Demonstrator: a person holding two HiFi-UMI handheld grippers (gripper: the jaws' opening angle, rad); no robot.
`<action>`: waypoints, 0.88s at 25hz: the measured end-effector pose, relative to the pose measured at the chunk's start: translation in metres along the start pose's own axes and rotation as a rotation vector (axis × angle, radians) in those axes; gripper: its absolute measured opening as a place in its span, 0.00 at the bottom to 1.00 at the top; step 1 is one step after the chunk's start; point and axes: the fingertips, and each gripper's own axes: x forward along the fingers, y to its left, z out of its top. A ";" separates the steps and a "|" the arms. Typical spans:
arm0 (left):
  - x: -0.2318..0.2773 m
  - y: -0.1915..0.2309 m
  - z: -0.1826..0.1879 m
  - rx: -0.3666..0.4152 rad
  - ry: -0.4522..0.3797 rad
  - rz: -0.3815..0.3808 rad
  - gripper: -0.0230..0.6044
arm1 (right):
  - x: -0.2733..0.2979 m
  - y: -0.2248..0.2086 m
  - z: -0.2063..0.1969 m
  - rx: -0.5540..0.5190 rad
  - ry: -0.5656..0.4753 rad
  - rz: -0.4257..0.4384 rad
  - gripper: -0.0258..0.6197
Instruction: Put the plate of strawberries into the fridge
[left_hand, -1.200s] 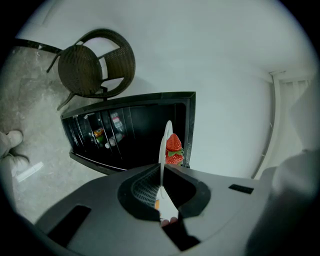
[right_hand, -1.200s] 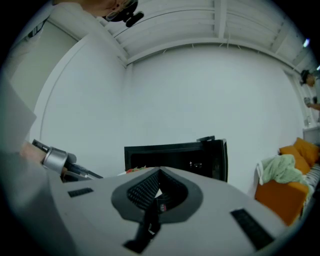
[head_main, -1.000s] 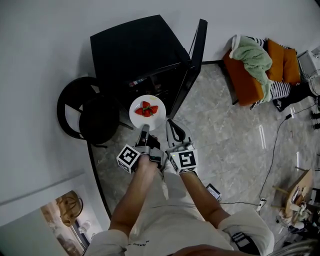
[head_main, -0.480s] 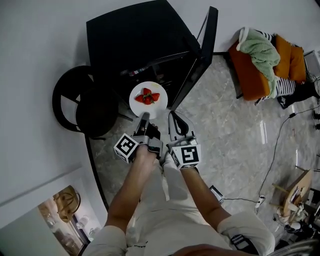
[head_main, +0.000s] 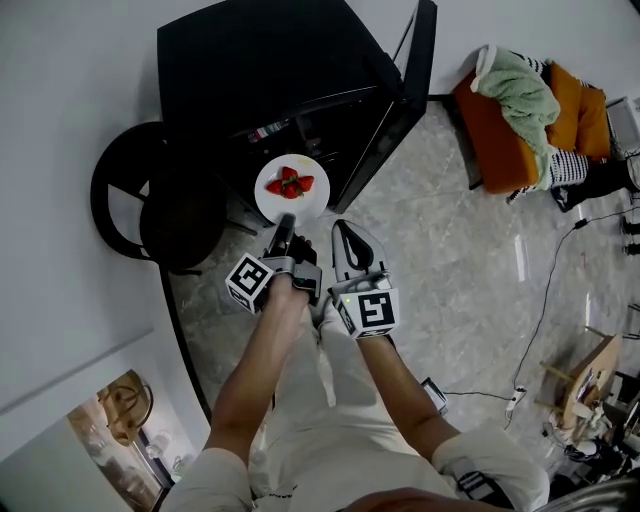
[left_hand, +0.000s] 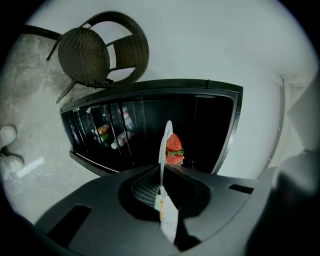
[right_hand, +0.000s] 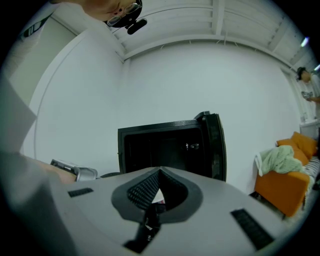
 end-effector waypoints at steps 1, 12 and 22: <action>0.004 0.003 0.002 0.003 -0.004 -0.001 0.05 | 0.001 0.000 -0.001 0.001 -0.002 0.001 0.06; 0.044 0.031 0.017 0.035 -0.021 0.001 0.05 | 0.009 0.012 -0.029 0.030 0.007 0.028 0.06; 0.073 0.067 0.025 0.004 -0.015 0.016 0.05 | 0.013 0.005 -0.039 0.021 0.024 0.032 0.06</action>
